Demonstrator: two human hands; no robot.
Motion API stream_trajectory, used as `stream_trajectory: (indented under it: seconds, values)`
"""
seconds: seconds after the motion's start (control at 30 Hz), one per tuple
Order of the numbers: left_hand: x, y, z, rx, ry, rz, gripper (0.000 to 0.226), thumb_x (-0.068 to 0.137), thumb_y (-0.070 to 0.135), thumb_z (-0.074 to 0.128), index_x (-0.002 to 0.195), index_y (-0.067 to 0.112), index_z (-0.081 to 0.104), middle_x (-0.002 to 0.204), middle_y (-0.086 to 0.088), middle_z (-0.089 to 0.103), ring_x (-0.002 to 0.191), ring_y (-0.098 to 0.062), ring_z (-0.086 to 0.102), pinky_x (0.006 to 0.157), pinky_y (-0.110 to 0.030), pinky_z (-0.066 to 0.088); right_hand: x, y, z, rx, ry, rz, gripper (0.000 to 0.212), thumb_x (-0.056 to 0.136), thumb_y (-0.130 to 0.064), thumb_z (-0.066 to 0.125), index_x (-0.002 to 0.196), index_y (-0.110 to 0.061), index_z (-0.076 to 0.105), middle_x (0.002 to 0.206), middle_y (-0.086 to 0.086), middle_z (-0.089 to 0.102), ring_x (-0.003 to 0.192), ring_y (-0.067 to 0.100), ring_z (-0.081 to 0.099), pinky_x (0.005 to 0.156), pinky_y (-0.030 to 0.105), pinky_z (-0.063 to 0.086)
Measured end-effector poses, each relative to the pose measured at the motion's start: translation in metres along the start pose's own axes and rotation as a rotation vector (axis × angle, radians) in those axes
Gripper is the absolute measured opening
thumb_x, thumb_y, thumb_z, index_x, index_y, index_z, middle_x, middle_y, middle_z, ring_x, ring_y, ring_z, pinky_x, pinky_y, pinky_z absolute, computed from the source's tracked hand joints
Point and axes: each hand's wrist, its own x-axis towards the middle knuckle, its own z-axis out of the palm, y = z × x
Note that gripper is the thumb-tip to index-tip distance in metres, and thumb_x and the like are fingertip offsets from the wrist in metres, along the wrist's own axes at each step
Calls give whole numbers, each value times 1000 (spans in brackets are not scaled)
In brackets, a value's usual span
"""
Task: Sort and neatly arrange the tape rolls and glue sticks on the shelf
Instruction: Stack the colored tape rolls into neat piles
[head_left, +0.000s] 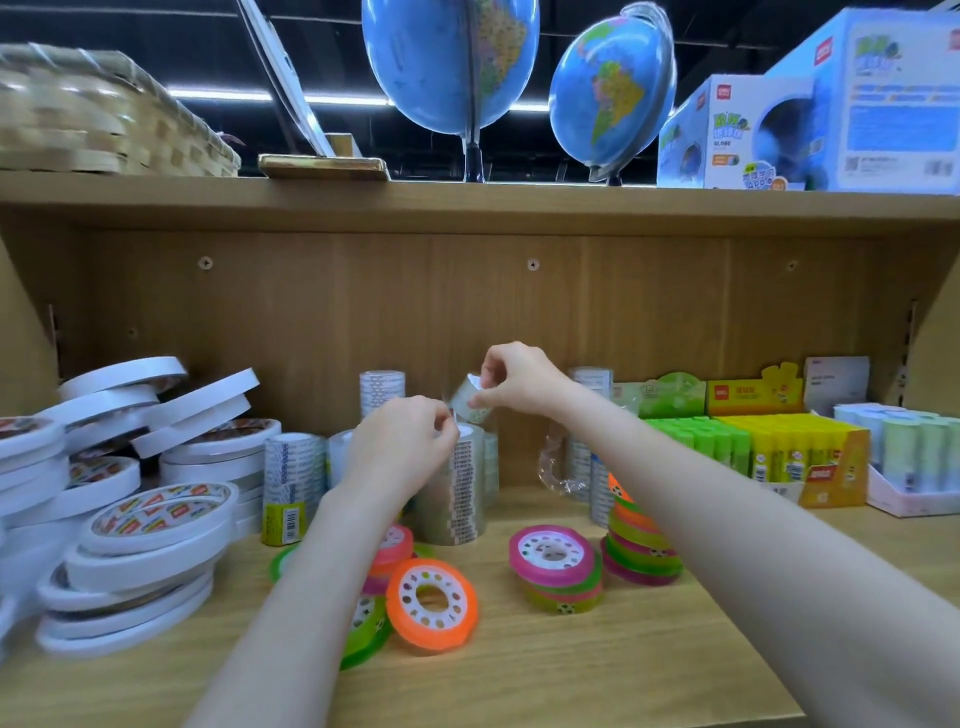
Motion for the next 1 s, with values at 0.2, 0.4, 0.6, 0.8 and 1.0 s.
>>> stream_trajectory:
  seconds: [0.2,0.4,0.6,0.8,1.0]
  values:
    - [-1,2,-1,20,14,-10,27,94,29,42,97,20,68,87,1,64,76,-14,49,54,-25,32,0,2,-8,-122,-82,-33,31,78,-22,74,101,-9,59,98,1,55,91,16,51,76,26,42]
    - [-1,2,0,35,16,-10,28,95,29,41,100,21,67,90,1,64,76,-13,46,57,-25,32,1,-3,-5,-206,-224,-67,23,92,-22,55,108,-12,67,114,3,64,108,18,56,87,24,41]
    - [1,0,0,-36,2,-48,26,93,27,43,99,22,68,99,-2,67,90,-22,57,66,-29,41,-14,-3,-25,-148,-160,-68,26,94,-12,47,113,-15,64,124,3,59,116,18,51,89,23,37]
    - [-1,-25,-25,-110,214,-86,22,89,16,50,99,17,69,109,-2,66,104,-26,56,81,-33,41,-11,-13,-27,-64,-123,-112,25,93,-17,53,117,-16,62,121,2,59,114,16,51,88,23,37]
    - [-15,-73,-29,19,190,-132,26,89,13,49,108,14,66,109,-6,67,101,-27,60,87,-39,45,14,-53,16,123,-162,-195,39,87,-21,64,124,-16,56,121,3,57,108,14,51,85,23,44]
